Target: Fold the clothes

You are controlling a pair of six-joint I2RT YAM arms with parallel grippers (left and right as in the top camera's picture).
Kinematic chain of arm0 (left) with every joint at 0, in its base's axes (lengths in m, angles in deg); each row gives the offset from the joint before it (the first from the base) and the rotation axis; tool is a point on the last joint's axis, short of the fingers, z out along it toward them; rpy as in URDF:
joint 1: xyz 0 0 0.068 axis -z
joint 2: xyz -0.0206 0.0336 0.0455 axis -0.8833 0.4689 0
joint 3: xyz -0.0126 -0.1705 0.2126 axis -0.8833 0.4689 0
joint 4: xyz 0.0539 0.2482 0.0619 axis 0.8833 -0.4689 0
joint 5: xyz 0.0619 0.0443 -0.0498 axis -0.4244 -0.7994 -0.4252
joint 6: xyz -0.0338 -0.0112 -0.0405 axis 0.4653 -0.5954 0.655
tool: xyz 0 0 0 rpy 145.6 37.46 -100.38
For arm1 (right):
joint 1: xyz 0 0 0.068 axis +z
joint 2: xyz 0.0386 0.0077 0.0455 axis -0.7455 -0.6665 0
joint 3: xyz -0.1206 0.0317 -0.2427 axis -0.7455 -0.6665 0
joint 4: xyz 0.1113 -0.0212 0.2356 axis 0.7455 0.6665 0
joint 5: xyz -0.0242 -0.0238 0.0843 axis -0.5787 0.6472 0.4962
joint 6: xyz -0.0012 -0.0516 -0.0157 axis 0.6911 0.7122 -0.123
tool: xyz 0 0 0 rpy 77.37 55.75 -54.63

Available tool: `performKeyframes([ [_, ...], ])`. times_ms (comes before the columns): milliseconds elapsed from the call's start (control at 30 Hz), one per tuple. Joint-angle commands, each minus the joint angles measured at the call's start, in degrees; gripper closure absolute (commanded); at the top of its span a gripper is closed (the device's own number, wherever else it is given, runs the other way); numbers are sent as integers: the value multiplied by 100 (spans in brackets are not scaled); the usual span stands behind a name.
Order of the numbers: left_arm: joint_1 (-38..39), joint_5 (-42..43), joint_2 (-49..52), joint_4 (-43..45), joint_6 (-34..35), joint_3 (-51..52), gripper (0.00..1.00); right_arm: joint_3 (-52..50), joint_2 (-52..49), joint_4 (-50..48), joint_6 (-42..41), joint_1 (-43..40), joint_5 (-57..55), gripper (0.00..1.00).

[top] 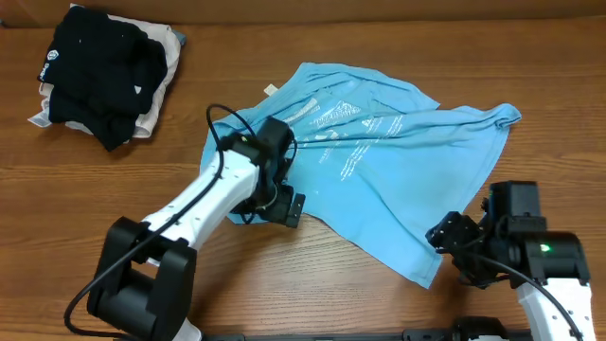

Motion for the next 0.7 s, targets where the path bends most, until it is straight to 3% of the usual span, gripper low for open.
performKeyframes([
  [0, -2, 9, -111, 302, 503, 343, 0, -24, -157, -223, -839, 404, -540, 25],
  [233, -2, -81, -107, 590, 518, 623, 0, -28, -1071, -785, -1156, 984, -761, 25],
  [667, -114, -1010, -107, 697, 459, 623, 0, -28, -3104, -2769, -715, 955, -1104, 27],
])
